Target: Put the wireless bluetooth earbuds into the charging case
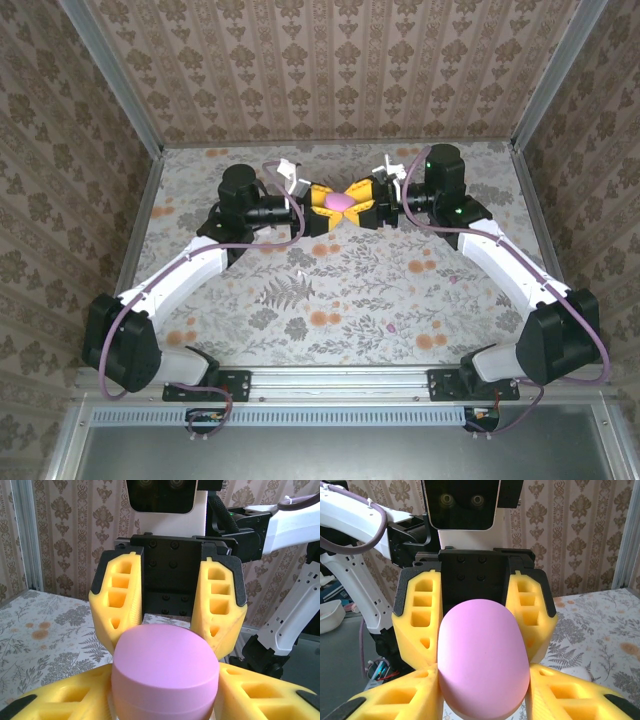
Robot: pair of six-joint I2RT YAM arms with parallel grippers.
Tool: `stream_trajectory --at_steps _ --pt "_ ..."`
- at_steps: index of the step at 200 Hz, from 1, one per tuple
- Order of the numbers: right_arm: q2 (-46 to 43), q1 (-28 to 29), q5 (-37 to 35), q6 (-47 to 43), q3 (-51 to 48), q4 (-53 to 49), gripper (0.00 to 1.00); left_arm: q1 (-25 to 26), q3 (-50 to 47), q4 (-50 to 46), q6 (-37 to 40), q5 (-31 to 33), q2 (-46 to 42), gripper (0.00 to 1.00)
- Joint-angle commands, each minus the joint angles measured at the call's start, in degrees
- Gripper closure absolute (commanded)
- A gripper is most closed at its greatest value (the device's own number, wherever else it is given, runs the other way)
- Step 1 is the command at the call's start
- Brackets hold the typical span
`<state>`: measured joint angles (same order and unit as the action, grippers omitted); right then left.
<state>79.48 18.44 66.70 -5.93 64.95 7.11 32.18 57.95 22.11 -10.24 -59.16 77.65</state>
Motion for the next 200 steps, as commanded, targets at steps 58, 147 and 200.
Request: stream_trajectory --at_steps 58,147,200 --pt "-1.06 0.25 -0.01 -0.07 1.17 0.54 0.57 0.42 1.74 -0.33 1.35 -2.10 -0.54 0.52" --pt "-1.24 -0.09 -0.26 1.92 0.62 3.34 0.58 0.42 2.09 -2.05 2.58 -2.10 -0.58 0.48" --pt "-1.34 -0.07 -0.63 2.26 -0.17 3.76 0.58 0.34 2.38 -1.72 2.51 -2.24 -0.67 0.55"
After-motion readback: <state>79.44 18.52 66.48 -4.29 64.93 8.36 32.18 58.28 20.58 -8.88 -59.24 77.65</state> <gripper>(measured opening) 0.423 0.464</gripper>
